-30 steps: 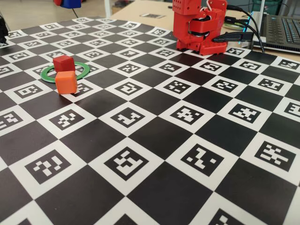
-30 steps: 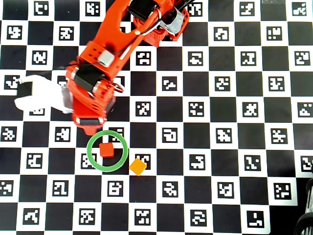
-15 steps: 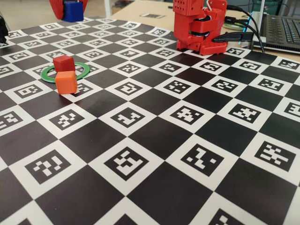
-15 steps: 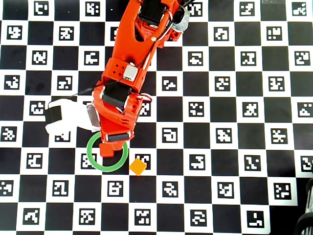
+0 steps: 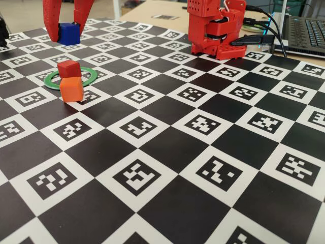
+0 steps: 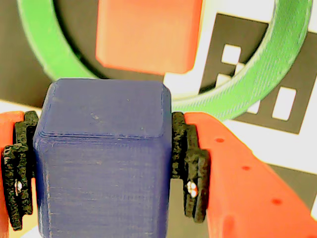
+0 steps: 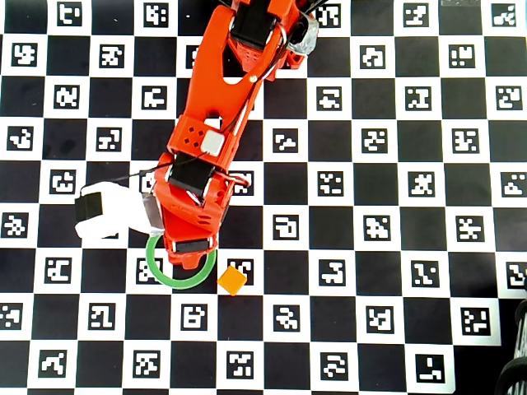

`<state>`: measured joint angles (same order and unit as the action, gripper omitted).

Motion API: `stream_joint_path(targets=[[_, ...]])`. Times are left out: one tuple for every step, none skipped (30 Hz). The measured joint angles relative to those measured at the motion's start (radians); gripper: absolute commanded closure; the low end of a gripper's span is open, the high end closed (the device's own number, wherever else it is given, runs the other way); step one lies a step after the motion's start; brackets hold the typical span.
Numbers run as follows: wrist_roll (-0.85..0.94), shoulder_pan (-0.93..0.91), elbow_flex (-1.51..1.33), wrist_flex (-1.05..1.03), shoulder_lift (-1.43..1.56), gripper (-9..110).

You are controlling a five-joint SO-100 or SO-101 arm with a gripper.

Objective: Grab the red cube then put it in the green circle then put the blue cube on top and finally the orange cube on top

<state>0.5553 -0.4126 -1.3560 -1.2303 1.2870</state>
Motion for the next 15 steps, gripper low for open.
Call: stream_joint_path(targets=[[0.0,-0.005,0.0,0.008,-0.006,94],[0.0,-0.009,0.0,0.014,-0.014,94],[0.003,-0.014,0.0,0.021,-0.021,94],[0.008,-0.02,0.0,0.028,-0.026,94],[0.012,-0.023,0.0,0.032,-0.031,94],[0.015,-0.028,0.0,0.037,-0.034,94],[0.018,-0.029,0.0,0.038,-0.038,94],[0.02,-0.031,0.0,0.038,-0.041,94],[0.023,-0.034,0.0,0.038,-0.044,94],[0.023,-0.034,0.0,0.038,-0.048,94],[0.023,-0.034,0.0,0.038,-0.049,94],[0.023,-0.034,0.0,0.04,-0.049,94],[0.023,-0.034,0.0,0.048,-0.049,94],[0.023,-0.034,-0.005,0.054,-0.049,94],[0.023,-0.034,-0.017,0.06,-0.049,94]])
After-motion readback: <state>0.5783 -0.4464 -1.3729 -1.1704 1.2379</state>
